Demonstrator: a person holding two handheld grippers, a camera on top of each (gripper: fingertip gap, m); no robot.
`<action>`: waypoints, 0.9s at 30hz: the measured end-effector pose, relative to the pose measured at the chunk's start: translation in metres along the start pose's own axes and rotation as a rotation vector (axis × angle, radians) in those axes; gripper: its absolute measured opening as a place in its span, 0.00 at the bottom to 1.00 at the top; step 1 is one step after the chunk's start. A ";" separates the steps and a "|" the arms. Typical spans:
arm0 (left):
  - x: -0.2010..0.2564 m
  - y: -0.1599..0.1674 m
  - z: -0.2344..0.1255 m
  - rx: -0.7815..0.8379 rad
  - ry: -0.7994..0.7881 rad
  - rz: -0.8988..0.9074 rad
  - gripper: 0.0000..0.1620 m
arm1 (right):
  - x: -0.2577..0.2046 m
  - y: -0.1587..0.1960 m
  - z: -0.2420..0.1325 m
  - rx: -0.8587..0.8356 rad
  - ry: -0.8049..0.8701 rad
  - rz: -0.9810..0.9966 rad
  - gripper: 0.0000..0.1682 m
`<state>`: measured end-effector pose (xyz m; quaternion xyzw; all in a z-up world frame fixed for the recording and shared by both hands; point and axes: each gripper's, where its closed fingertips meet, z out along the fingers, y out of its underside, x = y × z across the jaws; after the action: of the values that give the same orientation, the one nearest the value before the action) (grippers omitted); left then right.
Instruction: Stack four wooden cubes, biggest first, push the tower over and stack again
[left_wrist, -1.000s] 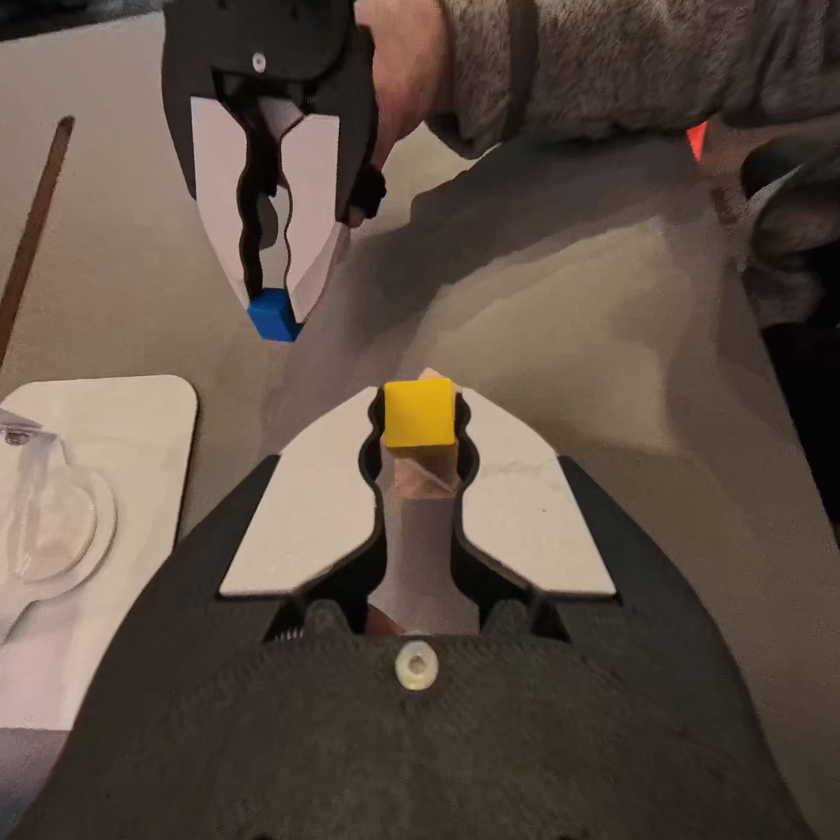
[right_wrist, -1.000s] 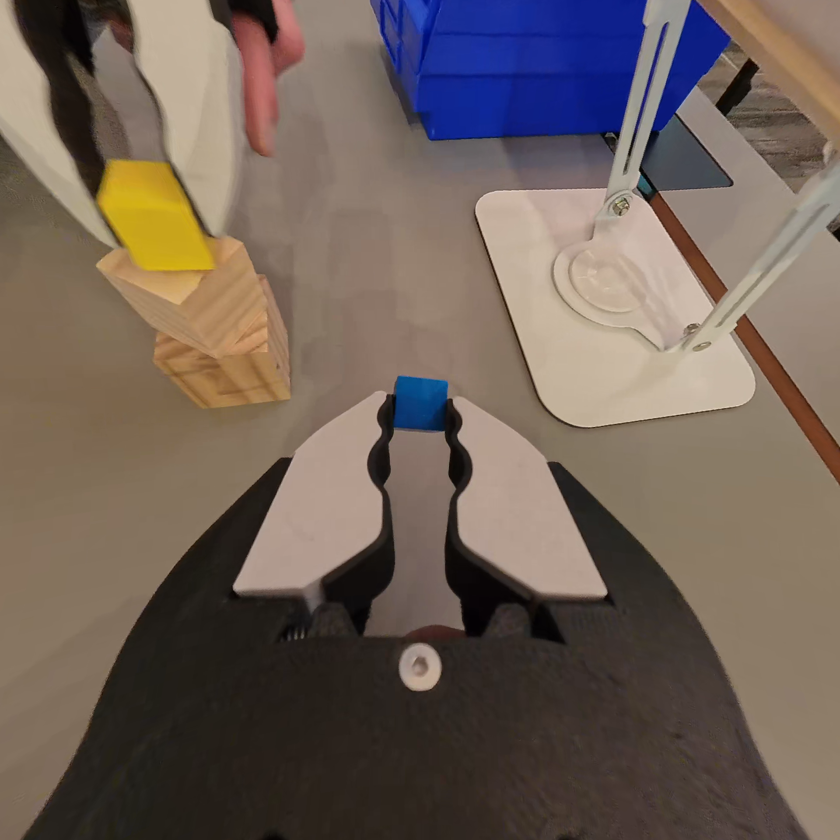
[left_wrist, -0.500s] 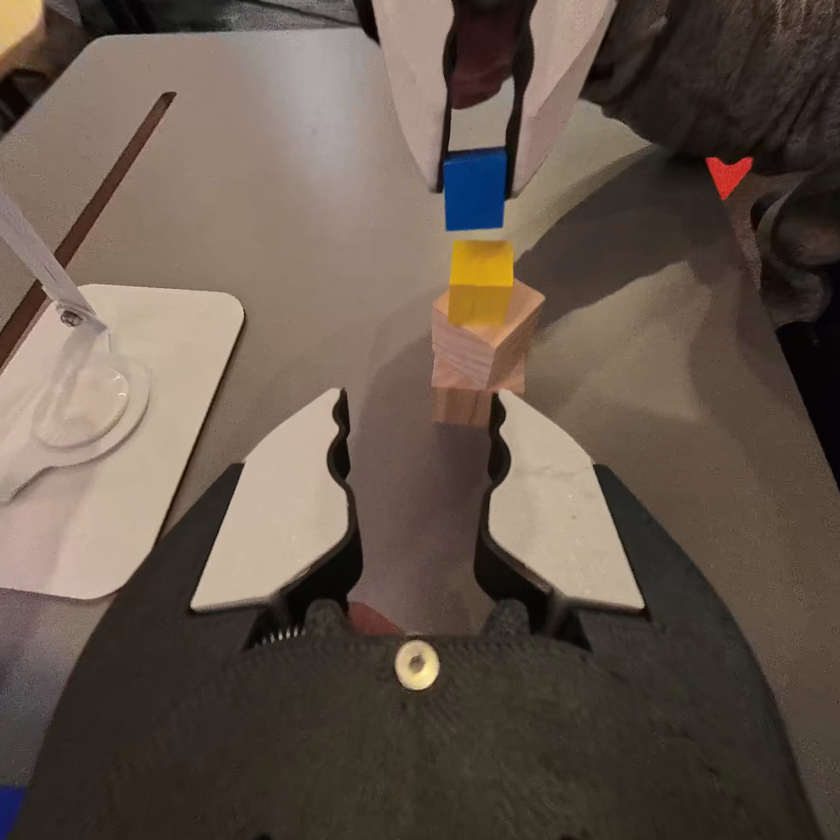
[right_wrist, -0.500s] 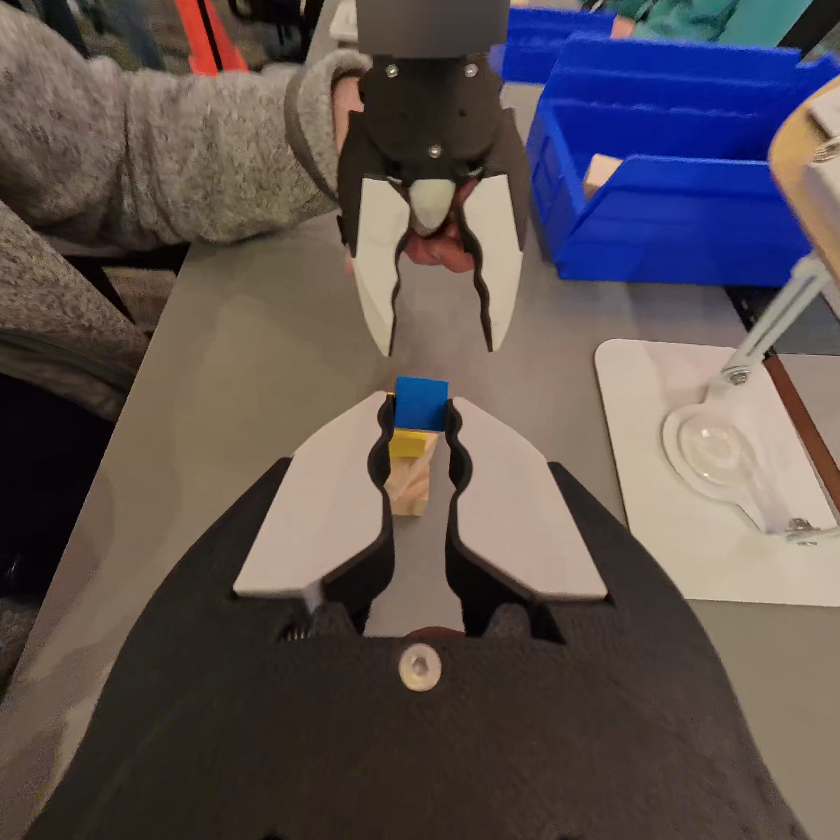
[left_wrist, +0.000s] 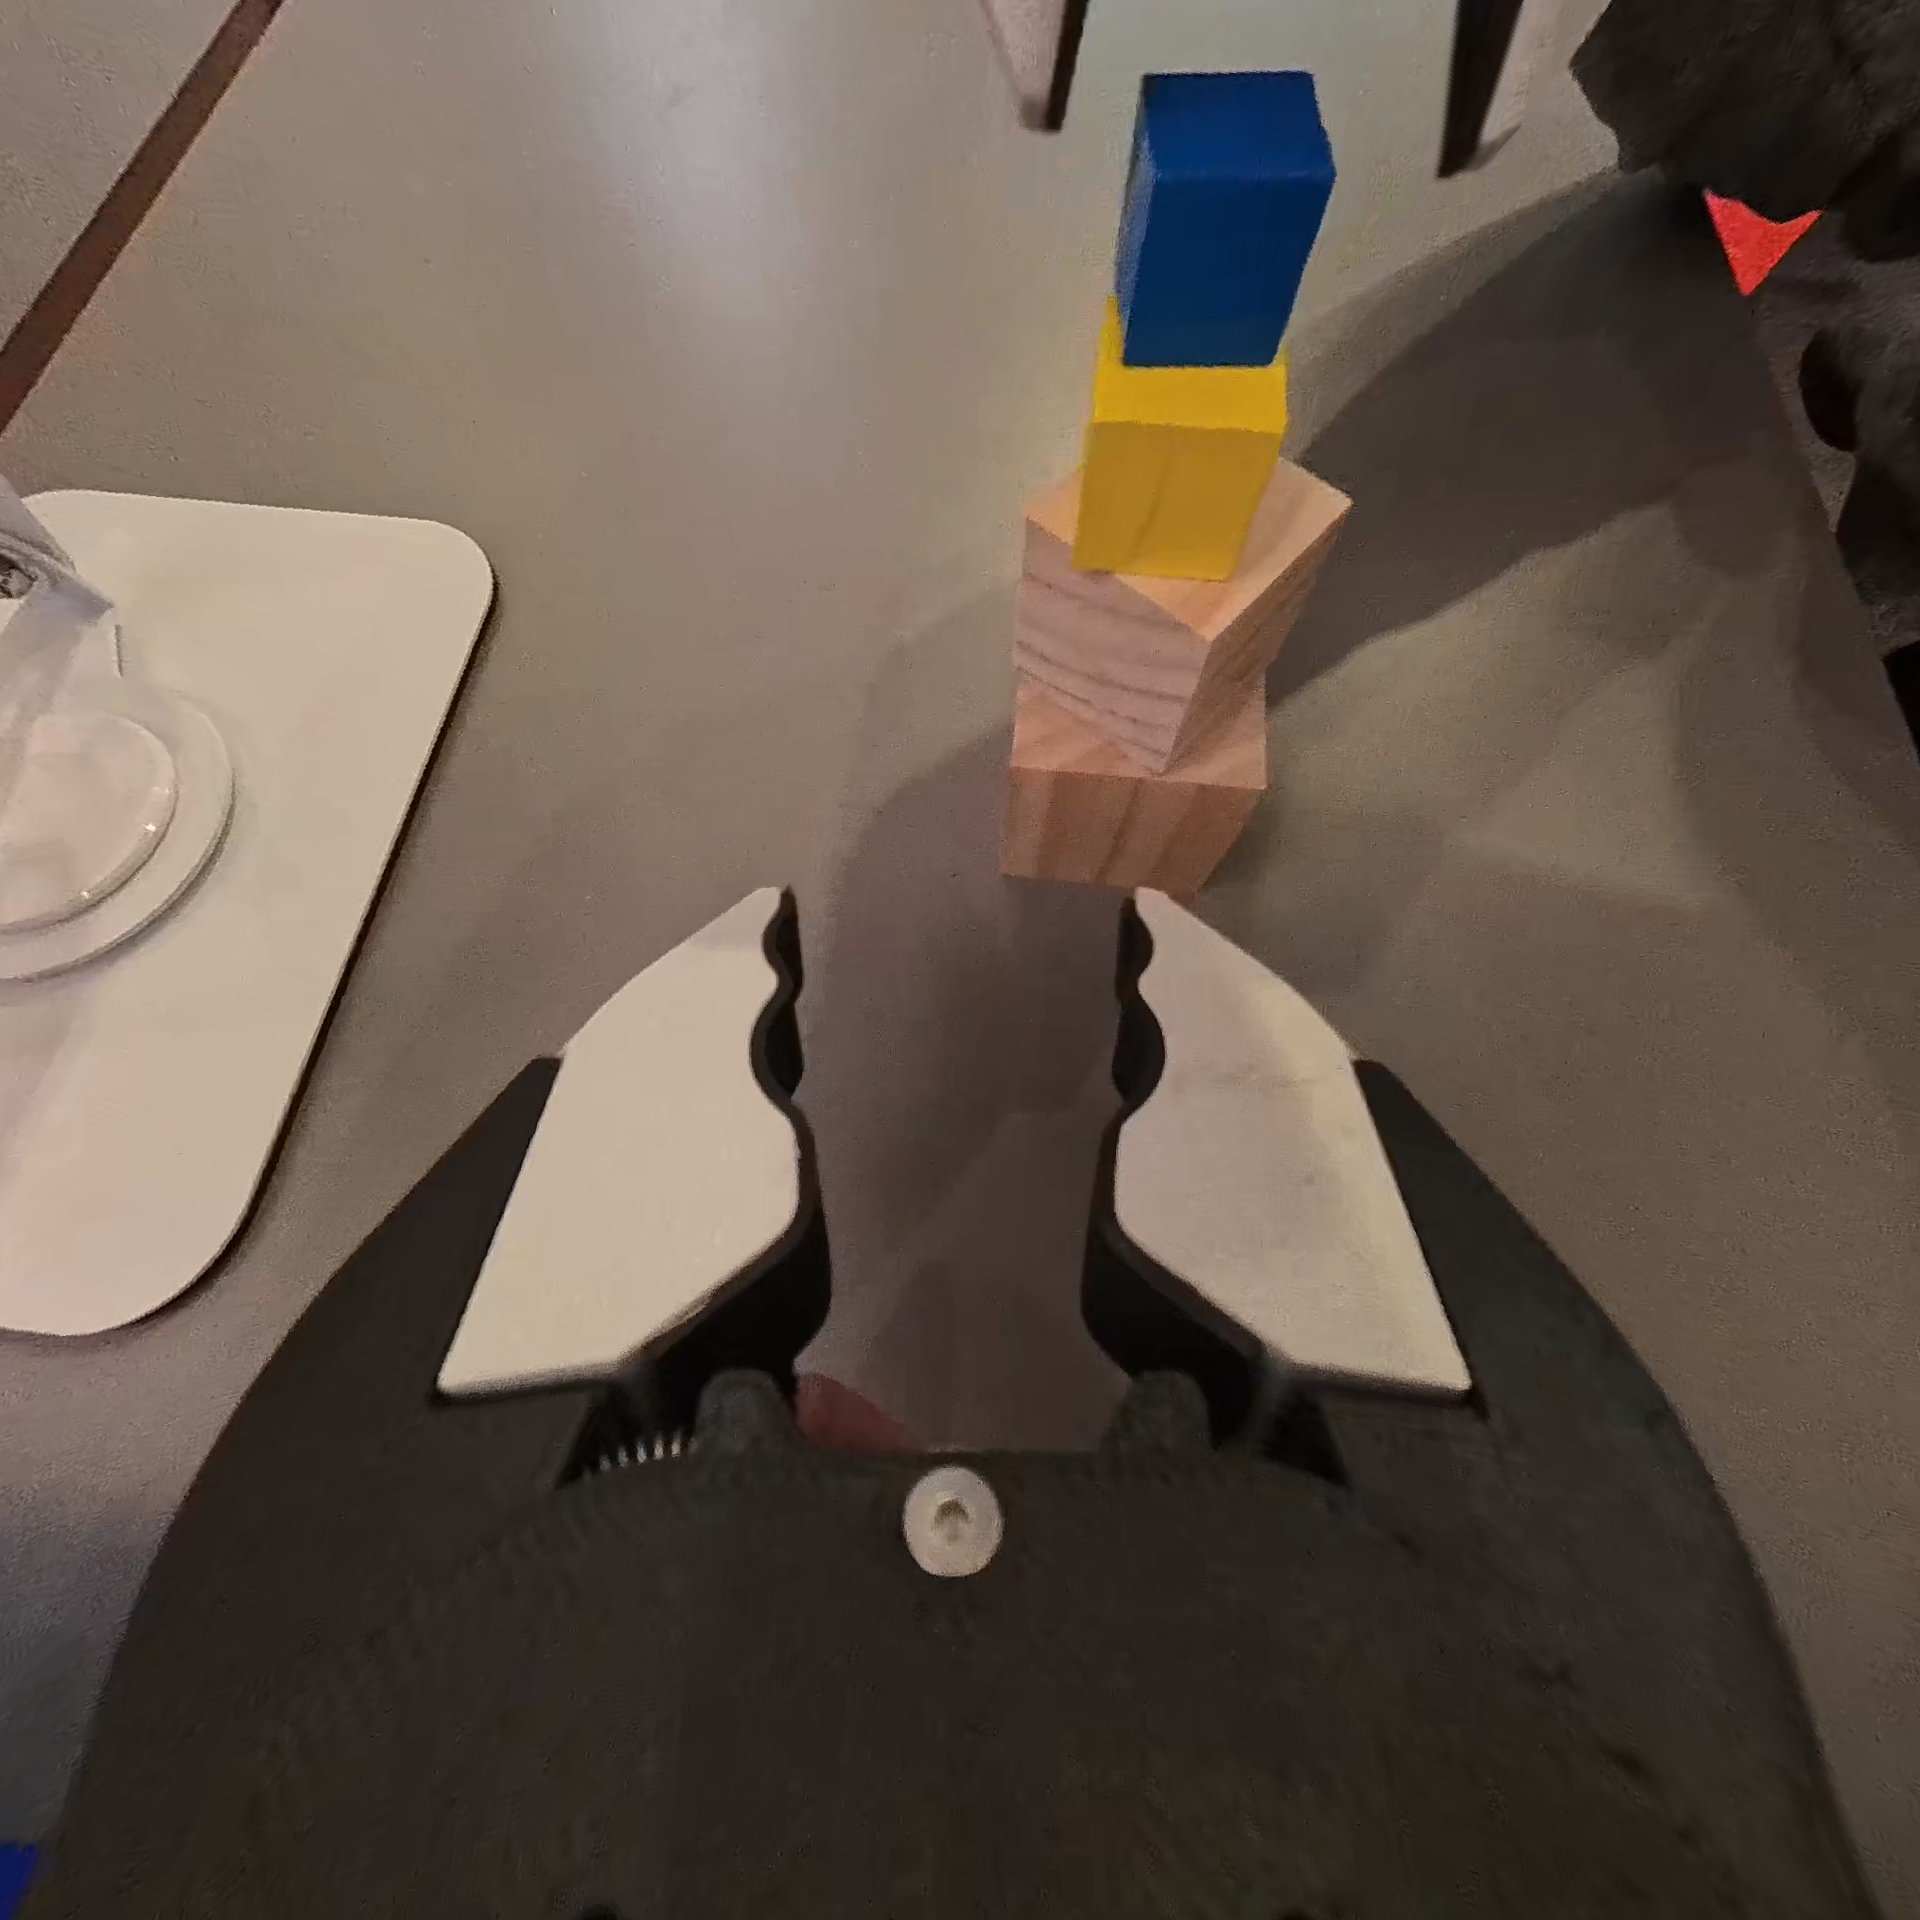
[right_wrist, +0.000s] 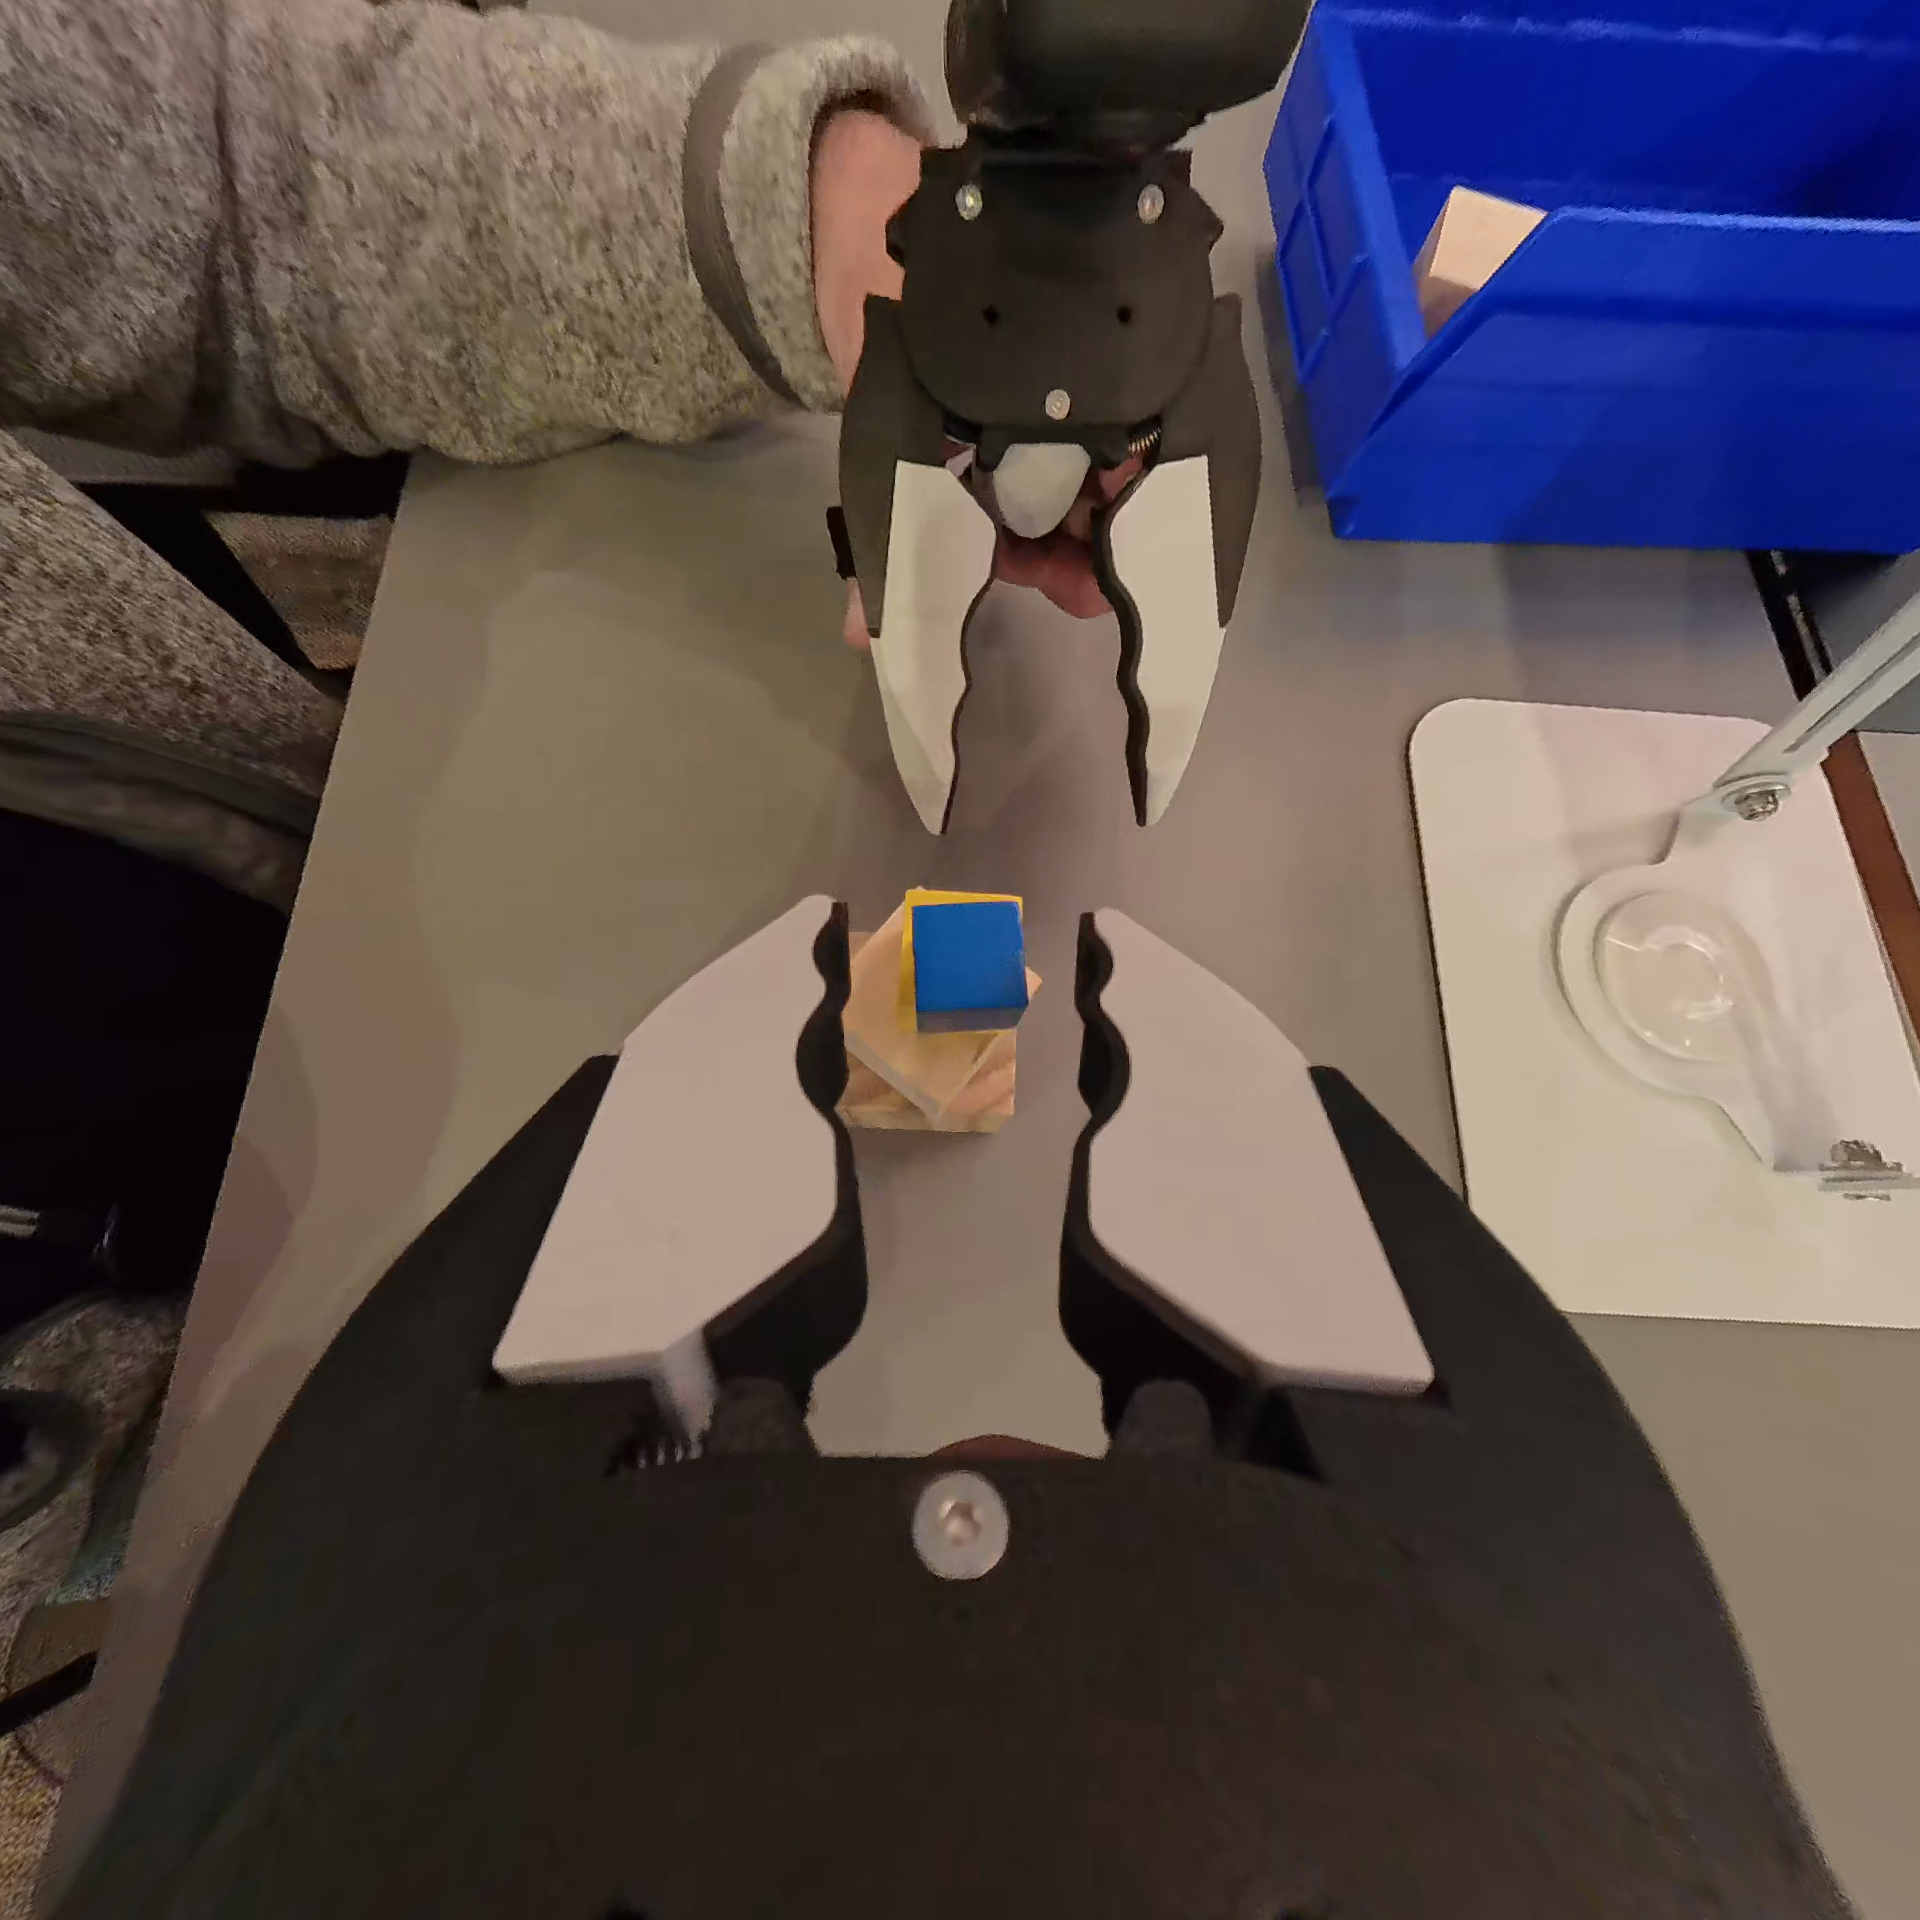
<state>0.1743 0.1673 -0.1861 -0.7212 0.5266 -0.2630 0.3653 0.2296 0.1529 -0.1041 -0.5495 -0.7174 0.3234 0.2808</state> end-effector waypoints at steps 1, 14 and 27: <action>-0.001 0.000 -0.001 0.004 0.000 -0.004 0.35 | 0.001 0.000 -0.002 0.008 0.008 0.001 0.25; -0.029 0.045 -0.028 -0.021 -0.238 -0.027 0.00 | 0.035 0.110 -0.039 0.034 0.286 0.244 0.00; -0.060 0.093 -0.069 -0.097 -0.553 -0.118 0.00 | 0.055 0.223 -0.064 -0.129 0.584 0.399 0.00</action>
<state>0.0507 0.1902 -0.2198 -0.8116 0.3760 -0.0517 0.4442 0.4002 0.2582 -0.2330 -0.7645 -0.5047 0.1552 0.3698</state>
